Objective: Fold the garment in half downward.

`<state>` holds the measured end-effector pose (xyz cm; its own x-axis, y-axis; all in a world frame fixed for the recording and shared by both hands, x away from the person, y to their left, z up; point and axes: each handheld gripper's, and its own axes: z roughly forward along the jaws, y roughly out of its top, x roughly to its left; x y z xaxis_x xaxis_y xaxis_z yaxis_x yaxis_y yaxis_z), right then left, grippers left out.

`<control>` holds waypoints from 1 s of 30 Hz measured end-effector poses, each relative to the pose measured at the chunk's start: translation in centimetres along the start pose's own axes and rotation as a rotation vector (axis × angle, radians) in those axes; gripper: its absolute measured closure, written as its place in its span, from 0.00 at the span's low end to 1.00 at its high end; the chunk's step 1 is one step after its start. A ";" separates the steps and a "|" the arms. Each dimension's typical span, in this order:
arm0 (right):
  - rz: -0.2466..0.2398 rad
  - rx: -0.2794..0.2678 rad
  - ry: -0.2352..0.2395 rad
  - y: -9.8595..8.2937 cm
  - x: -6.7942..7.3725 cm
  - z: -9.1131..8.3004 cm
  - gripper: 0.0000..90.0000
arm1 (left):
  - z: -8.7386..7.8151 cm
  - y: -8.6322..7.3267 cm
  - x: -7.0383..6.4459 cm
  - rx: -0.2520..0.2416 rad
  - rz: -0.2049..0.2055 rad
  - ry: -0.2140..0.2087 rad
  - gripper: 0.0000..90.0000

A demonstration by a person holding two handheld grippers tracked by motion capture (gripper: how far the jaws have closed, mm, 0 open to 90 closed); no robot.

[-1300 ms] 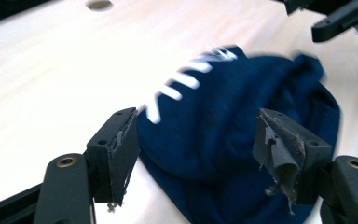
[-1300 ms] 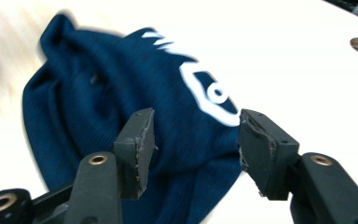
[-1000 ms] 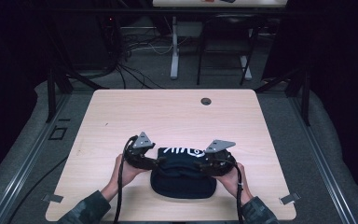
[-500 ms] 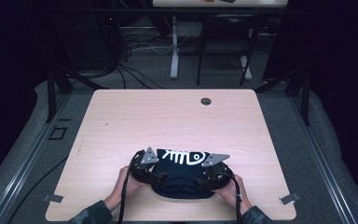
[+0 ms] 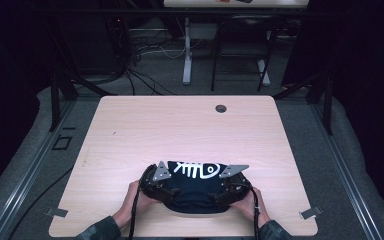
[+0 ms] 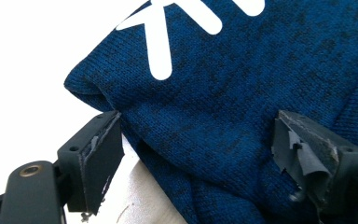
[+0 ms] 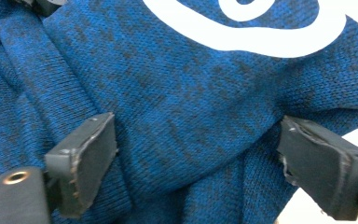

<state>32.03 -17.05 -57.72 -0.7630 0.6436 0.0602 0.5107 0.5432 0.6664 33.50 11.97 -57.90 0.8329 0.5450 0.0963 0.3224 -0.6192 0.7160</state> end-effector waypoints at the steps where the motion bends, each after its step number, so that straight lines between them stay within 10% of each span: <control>1: 0.004 -0.005 0.009 -0.1 -0.2 0.1 0.10 | 0.1 0.0 0.1 -0.001 -0.007 -0.004 0.17; 19: 0.006 -0.037 -0.065 1.4 -2.4 1.5 0.03 | 1.1 0.6 2.5 -0.008 -0.086 0.032 0.11; 30: 0.005 -0.134 -0.098 1.4 -1.2 -1.7 0.01 | -2.5 -0.1 3.3 -0.091 -0.101 0.075 0.00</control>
<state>33.05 -17.98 -55.60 -0.7150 0.6992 -0.0048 0.4520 0.4675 0.7597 35.09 15.25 -55.86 0.7613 0.6447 0.0692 0.3583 -0.5072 0.7838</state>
